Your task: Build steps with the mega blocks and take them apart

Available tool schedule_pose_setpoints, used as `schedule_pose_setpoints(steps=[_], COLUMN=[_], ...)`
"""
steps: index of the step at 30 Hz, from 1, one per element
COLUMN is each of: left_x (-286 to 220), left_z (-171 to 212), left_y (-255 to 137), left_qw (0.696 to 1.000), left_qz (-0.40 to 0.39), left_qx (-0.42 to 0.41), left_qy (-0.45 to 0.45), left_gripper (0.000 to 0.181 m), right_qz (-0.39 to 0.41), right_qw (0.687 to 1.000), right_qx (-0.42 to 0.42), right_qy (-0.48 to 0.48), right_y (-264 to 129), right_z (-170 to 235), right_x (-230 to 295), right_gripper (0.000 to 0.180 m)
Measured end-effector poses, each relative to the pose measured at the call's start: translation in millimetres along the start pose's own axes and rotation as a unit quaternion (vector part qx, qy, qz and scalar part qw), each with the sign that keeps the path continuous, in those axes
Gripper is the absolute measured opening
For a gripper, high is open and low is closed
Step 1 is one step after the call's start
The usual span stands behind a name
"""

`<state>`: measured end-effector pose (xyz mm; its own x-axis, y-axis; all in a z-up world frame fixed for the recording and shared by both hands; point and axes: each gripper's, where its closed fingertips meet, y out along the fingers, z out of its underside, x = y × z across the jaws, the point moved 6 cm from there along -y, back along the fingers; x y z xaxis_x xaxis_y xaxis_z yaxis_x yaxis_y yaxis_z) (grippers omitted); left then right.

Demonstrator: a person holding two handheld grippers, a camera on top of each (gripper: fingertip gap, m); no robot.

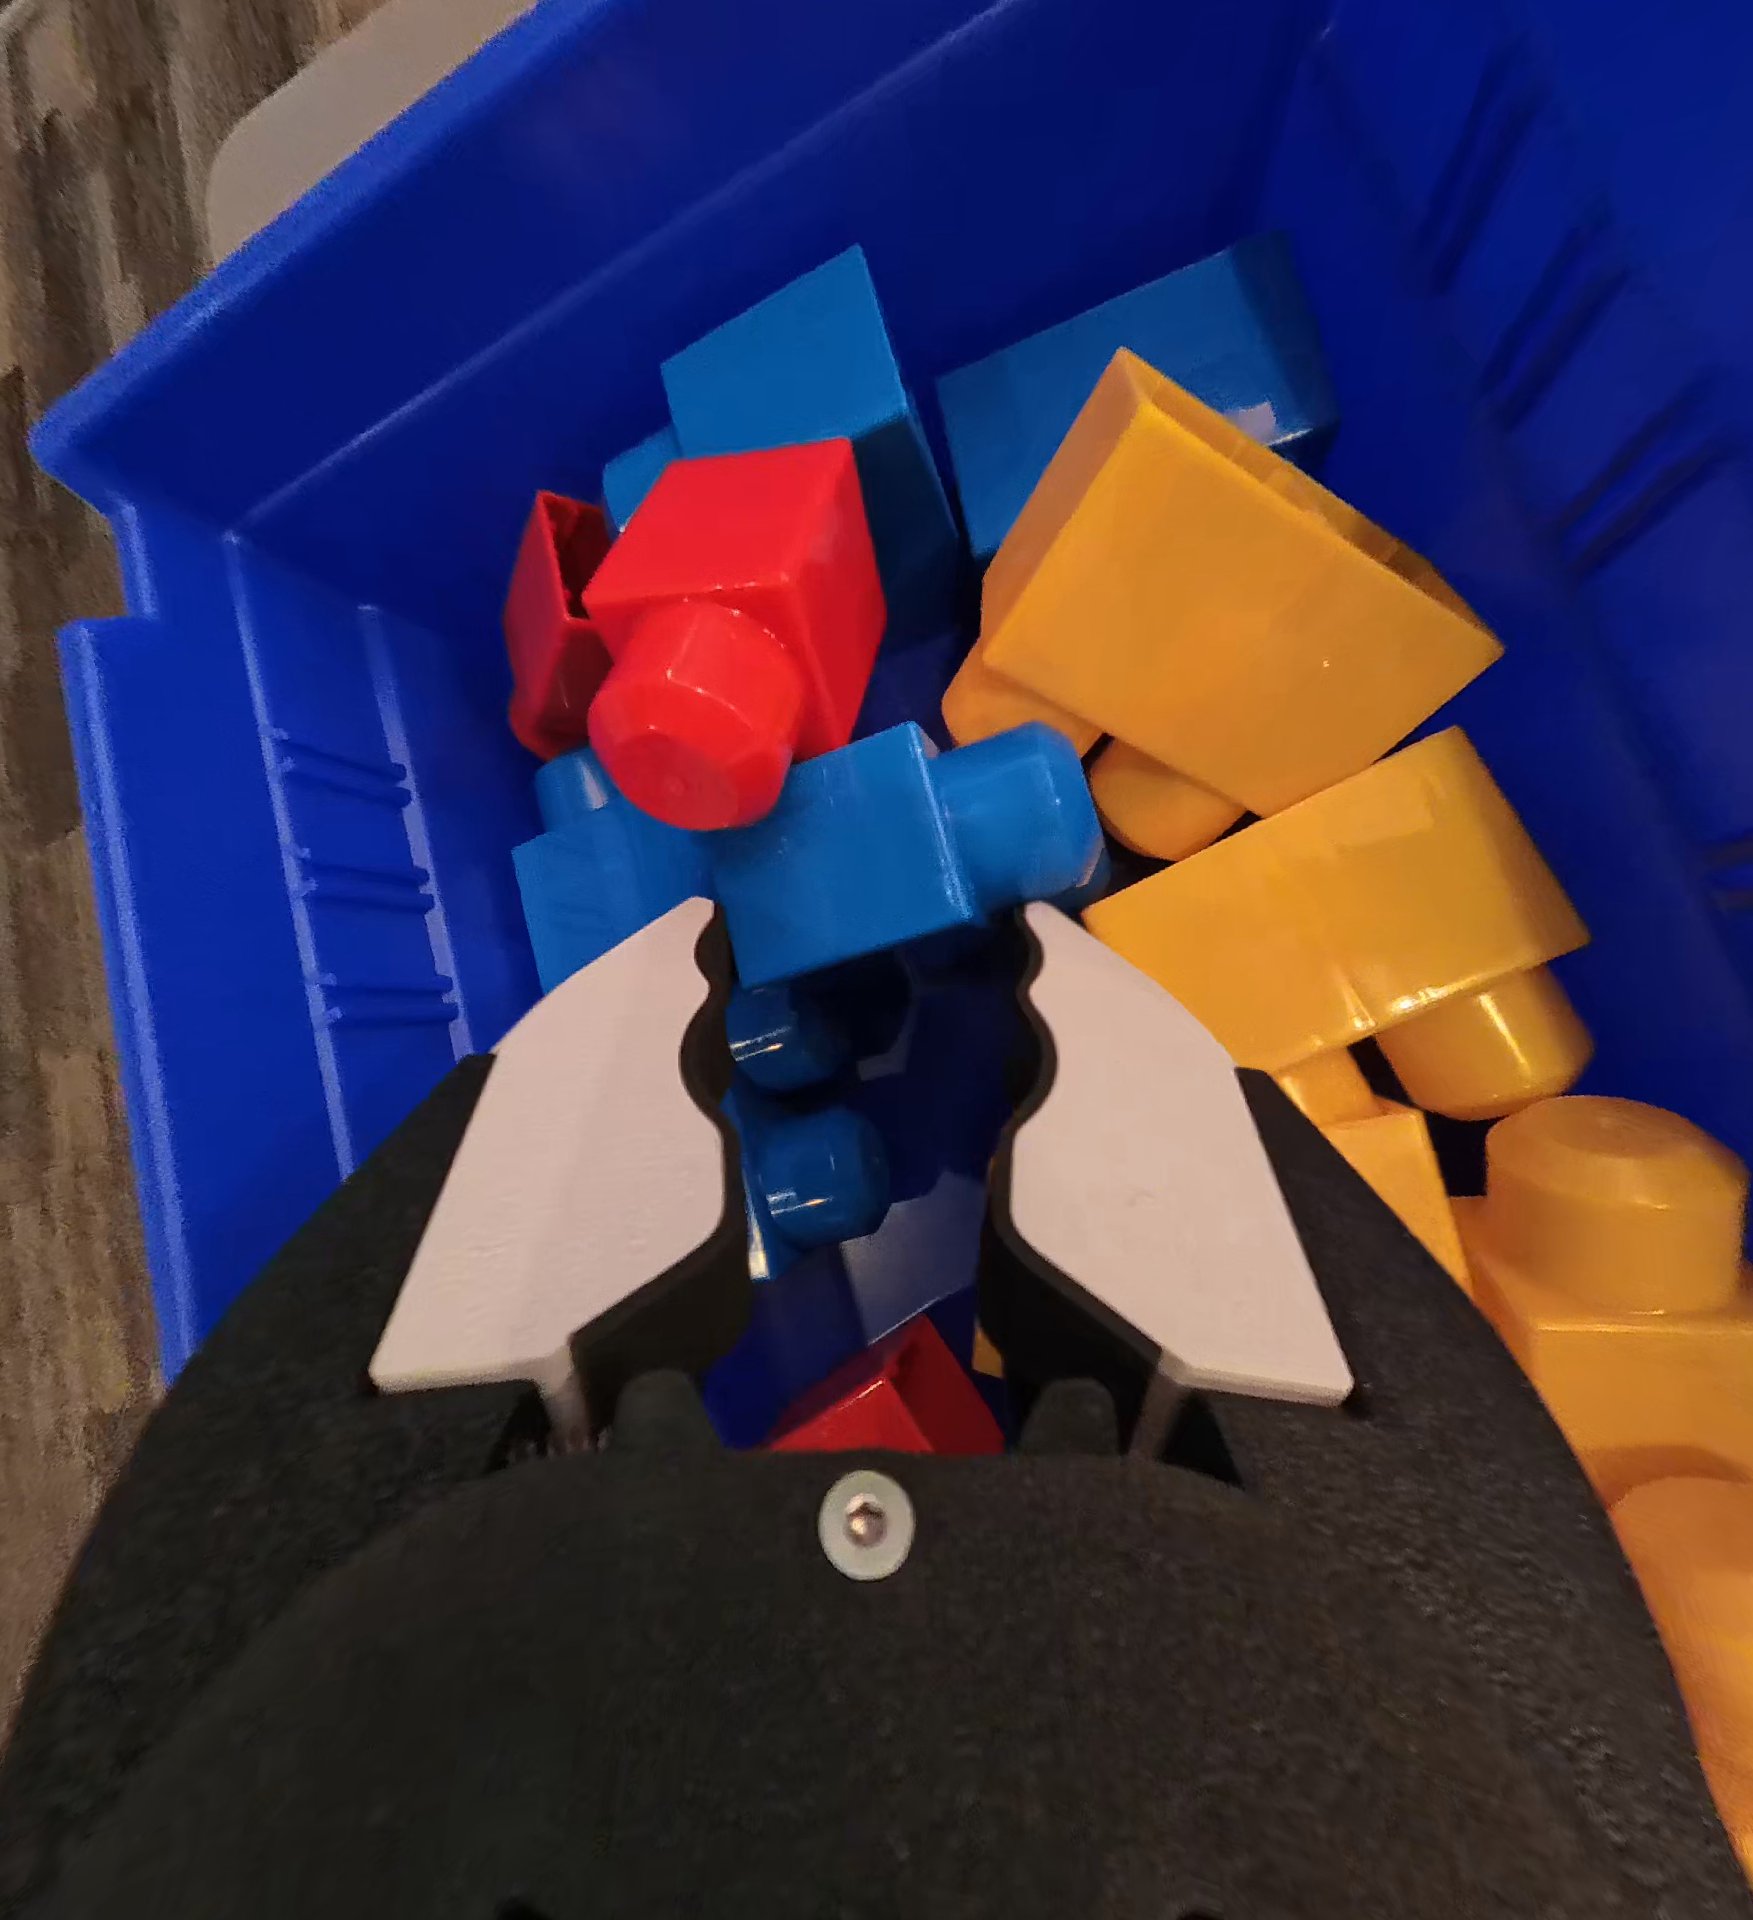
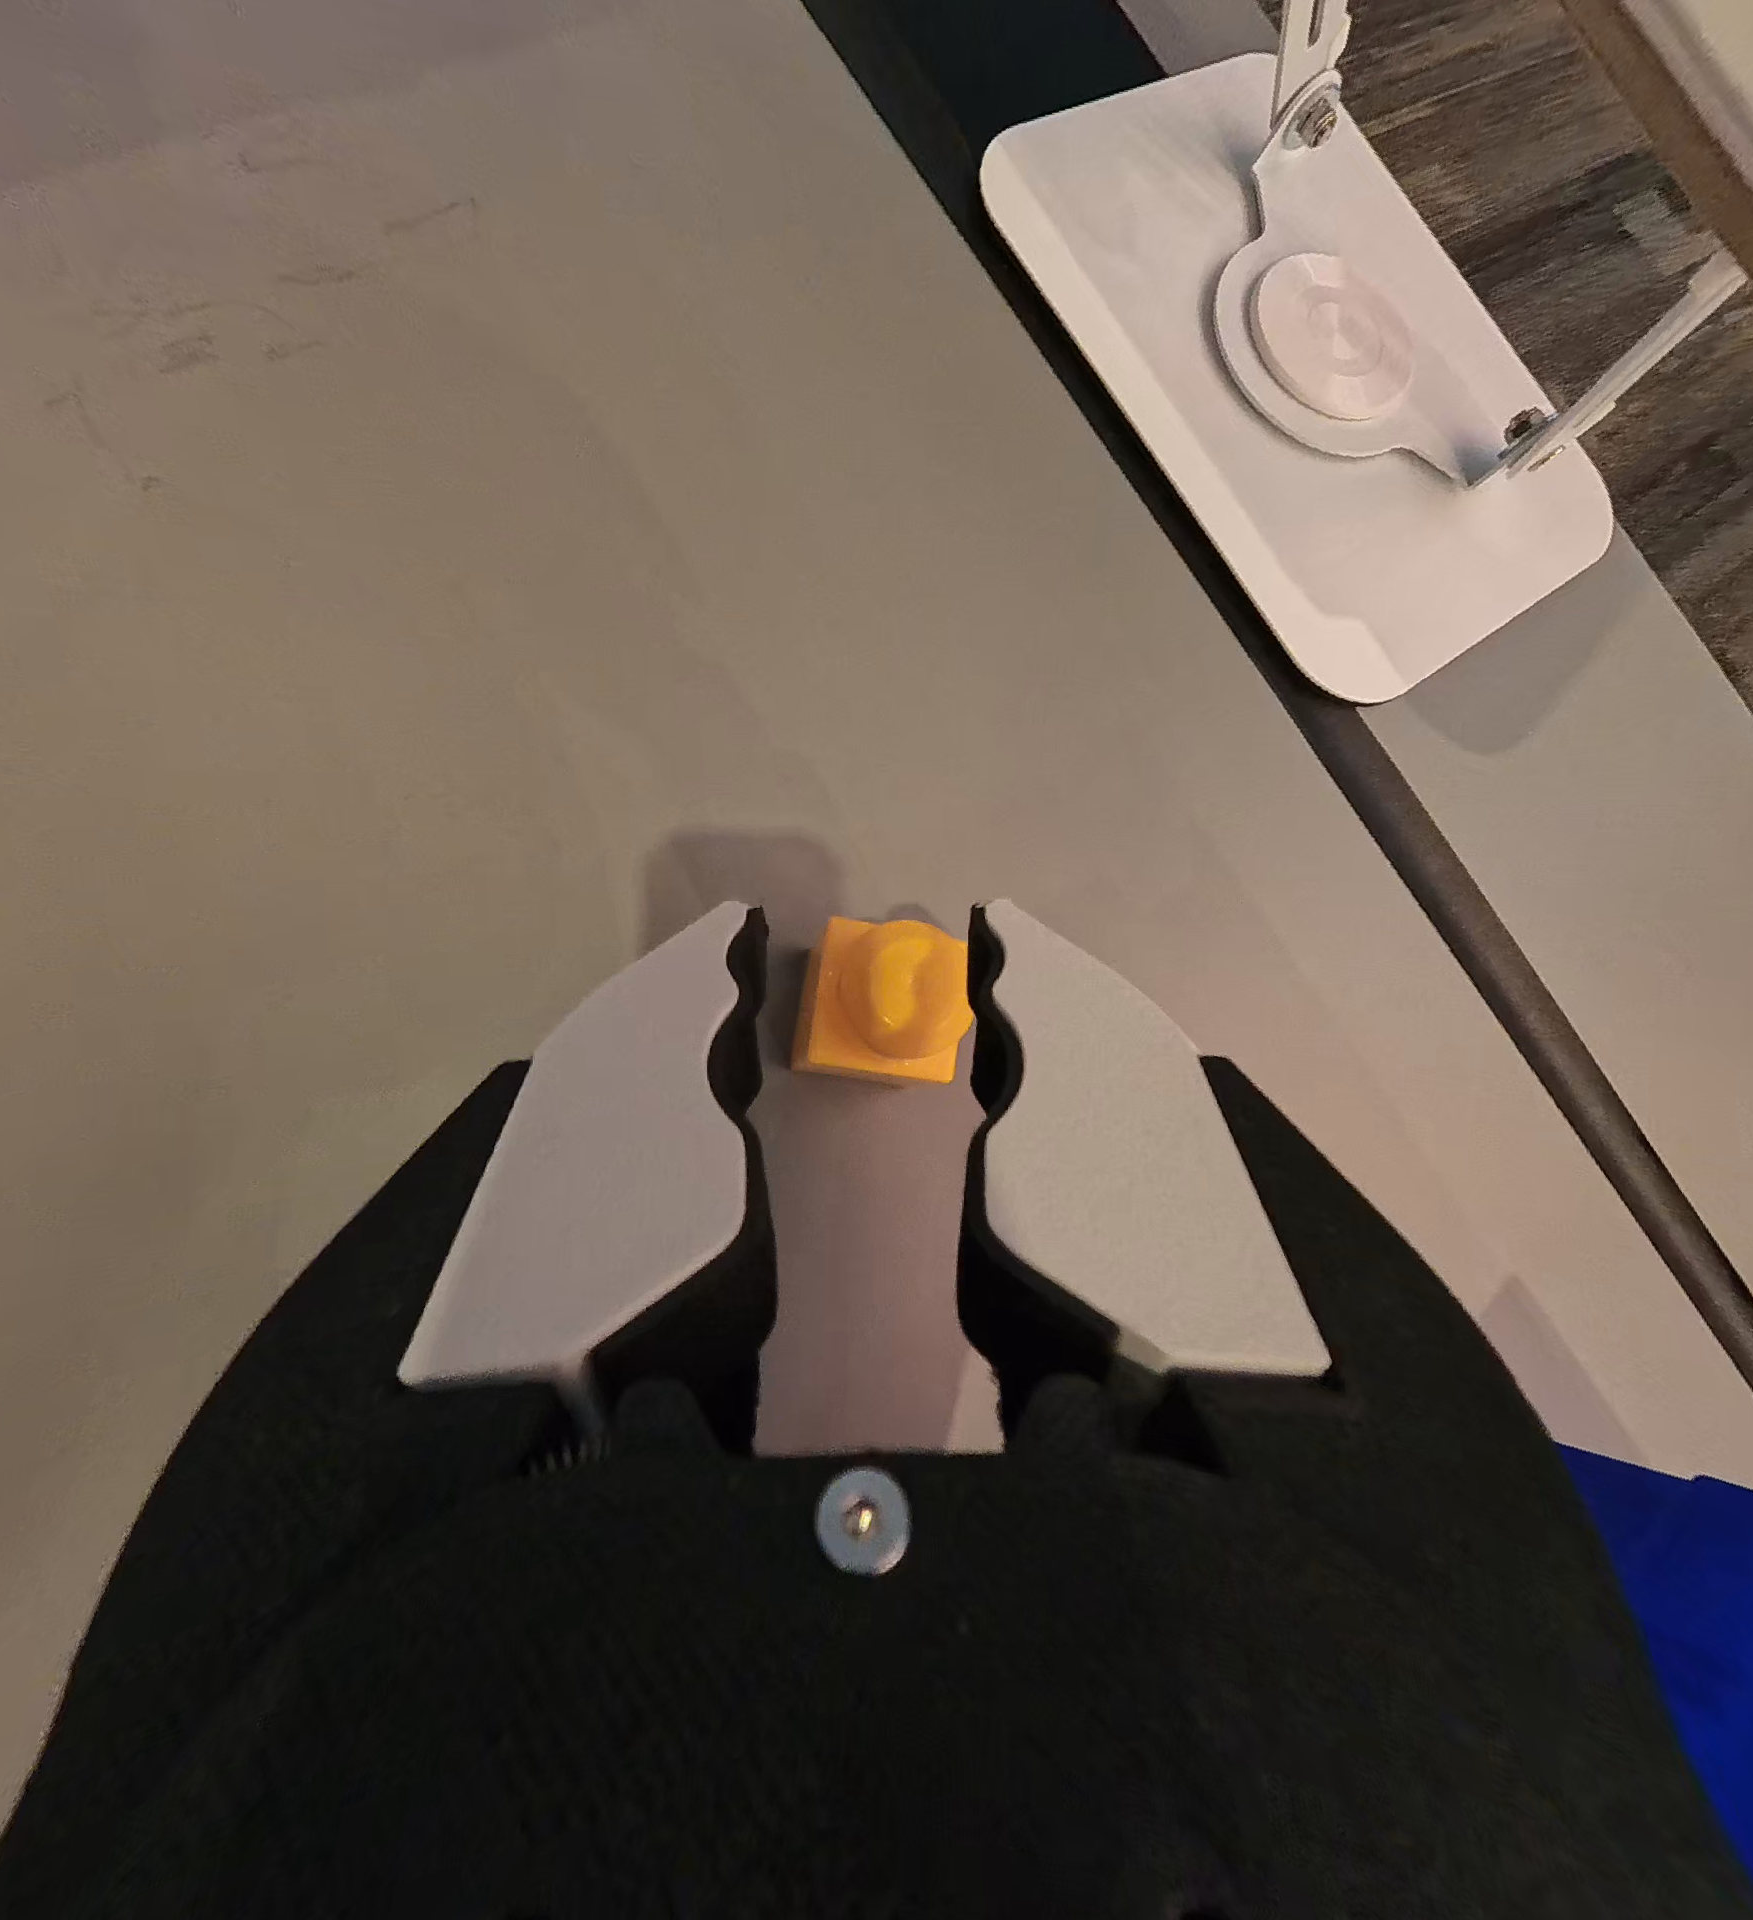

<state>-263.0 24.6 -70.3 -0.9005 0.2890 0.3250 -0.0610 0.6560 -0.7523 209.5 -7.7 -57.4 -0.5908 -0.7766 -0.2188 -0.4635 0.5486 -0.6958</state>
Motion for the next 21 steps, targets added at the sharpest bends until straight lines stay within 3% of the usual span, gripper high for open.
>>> schedule_pose_setpoints(steps=[7,13,17,21], left_x=[1.6,12.2,16.9,-4.6], left_z=[1.5,-2.3,-19.4,-55.1], left_y=[-12.8,-46.7,-88.0,-136.3], left_qw=[0.999,0.998,0.990,0.954], left_qz=[0.035,0.035,0.048,0.142], left_qx=[-0.009,-0.034,-0.117,-0.246], left_qy=[-0.015,-0.031,-0.064,-0.094], left_gripper=[0.047,0.046,0.045,0.044], right_qz=[0.001,0.002,0.005,0.012], right_qw=[1.000,1.000,1.000,0.999], right_qx=[0.005,0.005,0.006,-0.036], right_qy=[-0.008,-0.009,-0.012,-0.029], right_y=[1.0,0.9,1.1,-5.5], right_z=[1.1,1.5,1.4,-9.1], right_x=[0.4,-0.1,-0.4,2.6], right_gripper=[0.038,0.038,0.038,0.038])
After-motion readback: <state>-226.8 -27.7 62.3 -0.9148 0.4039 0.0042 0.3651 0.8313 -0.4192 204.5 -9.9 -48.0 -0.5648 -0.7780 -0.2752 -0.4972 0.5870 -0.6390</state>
